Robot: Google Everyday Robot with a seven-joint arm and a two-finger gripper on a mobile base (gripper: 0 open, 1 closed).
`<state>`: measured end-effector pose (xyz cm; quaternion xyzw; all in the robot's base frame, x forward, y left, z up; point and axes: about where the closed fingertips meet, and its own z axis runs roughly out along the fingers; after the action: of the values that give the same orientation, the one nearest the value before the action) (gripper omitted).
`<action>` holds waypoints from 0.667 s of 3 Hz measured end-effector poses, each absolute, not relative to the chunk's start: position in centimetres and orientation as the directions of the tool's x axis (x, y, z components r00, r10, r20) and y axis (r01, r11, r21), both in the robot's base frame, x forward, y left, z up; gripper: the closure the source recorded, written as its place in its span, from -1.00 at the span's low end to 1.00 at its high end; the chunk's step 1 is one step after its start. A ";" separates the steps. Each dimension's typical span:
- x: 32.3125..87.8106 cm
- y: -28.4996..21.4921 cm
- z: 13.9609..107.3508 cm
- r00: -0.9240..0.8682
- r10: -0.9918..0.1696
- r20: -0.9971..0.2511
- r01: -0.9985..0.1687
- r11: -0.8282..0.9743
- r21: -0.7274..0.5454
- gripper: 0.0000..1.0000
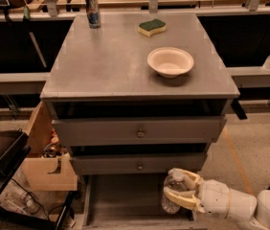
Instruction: Pick water bottle from bottom drawer and place on counter
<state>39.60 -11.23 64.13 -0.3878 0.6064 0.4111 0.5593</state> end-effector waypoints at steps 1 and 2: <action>39.6 -11.2 64.1 -0.074 -0.010 -0.997 -0.930 0.361 0.065 1.00; 40.0 -10.8 65.1 -0.084 0.007 -0.996 -0.930 0.358 0.081 1.00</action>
Offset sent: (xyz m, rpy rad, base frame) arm 0.0088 0.0062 0.0218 0.0398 0.0252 -0.0050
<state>39.97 -10.79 65.11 -0.3812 0.6053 0.4190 0.5593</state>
